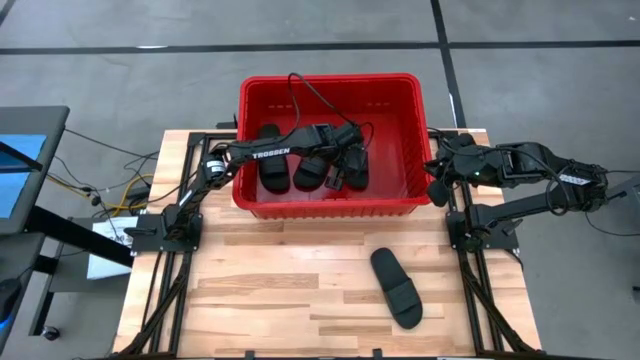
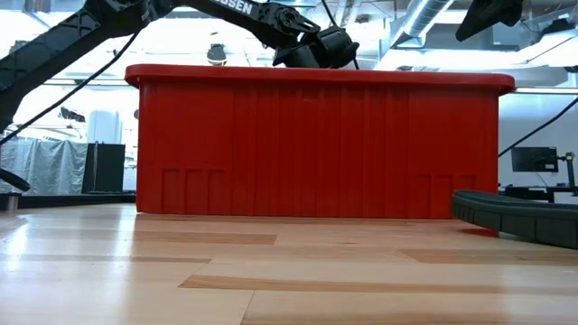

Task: Pick and place slides into bin
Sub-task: Put the black slipper into the red bin

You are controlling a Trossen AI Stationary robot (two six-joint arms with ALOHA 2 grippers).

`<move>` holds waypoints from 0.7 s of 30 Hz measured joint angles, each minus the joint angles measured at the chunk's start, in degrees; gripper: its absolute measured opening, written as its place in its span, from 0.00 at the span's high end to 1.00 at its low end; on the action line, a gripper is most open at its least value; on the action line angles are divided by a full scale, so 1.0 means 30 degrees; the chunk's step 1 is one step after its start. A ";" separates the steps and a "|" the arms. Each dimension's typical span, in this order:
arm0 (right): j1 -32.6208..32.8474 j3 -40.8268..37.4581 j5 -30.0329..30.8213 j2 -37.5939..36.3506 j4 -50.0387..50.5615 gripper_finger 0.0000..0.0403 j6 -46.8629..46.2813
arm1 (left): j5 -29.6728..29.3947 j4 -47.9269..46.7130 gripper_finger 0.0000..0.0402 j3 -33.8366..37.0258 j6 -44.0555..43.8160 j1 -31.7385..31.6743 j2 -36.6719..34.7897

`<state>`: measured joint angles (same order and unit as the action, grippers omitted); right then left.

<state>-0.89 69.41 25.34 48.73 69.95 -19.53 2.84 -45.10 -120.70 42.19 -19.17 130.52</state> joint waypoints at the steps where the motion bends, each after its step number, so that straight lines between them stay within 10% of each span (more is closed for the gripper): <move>1: 0.0000 0.0000 0.0004 0.0000 -0.0004 0.87 0.0000 | -0.0260 -0.0006 0.63 0.0000 -0.0007 -0.0003 0.0000; 21: 0.0000 0.0000 0.0007 0.0000 0.0096 0.87 0.0029 | -0.6189 -0.1461 0.63 -0.0651 0.1722 0.1168 -0.0018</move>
<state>-0.89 69.41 25.36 48.73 70.24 -19.44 -15.73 -49.49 -122.66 47.36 -15.66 130.47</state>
